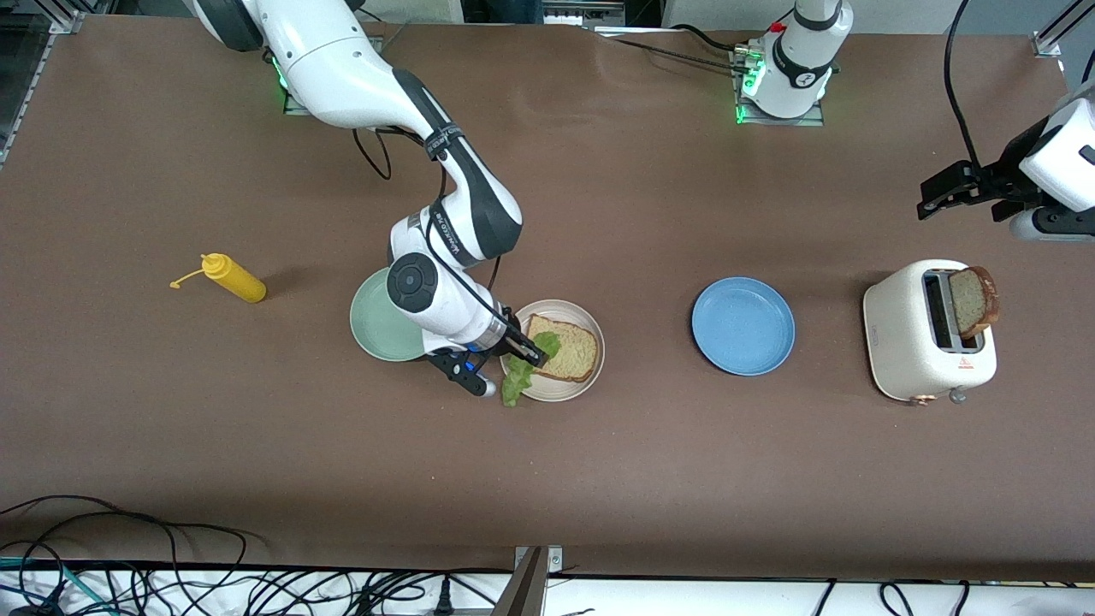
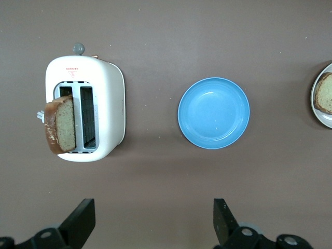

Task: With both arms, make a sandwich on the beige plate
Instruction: 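Lower the lettuce onto the bread and open the right gripper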

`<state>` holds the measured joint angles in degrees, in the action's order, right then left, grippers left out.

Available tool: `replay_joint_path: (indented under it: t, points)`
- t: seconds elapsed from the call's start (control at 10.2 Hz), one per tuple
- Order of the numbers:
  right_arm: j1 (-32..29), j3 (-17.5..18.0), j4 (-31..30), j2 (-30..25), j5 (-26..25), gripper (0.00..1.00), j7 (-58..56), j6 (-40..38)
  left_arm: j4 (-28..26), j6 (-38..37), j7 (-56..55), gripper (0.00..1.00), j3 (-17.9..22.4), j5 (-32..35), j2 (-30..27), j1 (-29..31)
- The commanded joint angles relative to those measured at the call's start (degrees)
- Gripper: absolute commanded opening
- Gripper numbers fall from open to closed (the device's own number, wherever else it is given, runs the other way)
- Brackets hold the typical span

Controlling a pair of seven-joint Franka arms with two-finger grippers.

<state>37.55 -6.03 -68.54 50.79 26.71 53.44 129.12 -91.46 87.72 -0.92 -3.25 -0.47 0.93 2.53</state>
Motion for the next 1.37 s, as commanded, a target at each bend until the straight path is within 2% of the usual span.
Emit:
replay_joint_path:
  t: [0.0,0.2,0.29,0.69,0.88,1.28]
  points:
    - [-0.1,0.0,1.7,1.0,0.3,0.77,-0.7,1.4,1.6,-1.3,-0.2,1.0,-0.6,0.0,0.6,0.5]
    - [0.0,0.3,2.6,1.1,0.4,0.79,-0.4,3.0,1.6,-1.3,-0.2,1.0,-0.6,0.0,0.6,0.5]
    - [0.0,0.4,2.7,1.1,0.4,0.85,-0.1,3.7,1.6,-1.3,-0.2,1.0,-0.6,0.0,0.6,0.5]
    - [0.0,-0.1,2.7,0.5,0.1,0.85,-0.8,3.2,1.6,-1.3,-0.2,1.0,-0.6,0.0,0.6,0.5]
    - [-2.4,-0.9,2.7,-1.5,-2.4,0.85,-5.3,-4.1,1.6,-1.3,-0.2,1.0,-0.6,0.0,0.6,0.4]
    - [-13.4,-2.0,2.6,-8.8,-2.6,0.86,-28.0,-26.2,1.6,-1.3,-0.2,1.0,-0.6,0.0,0.6,0.4]
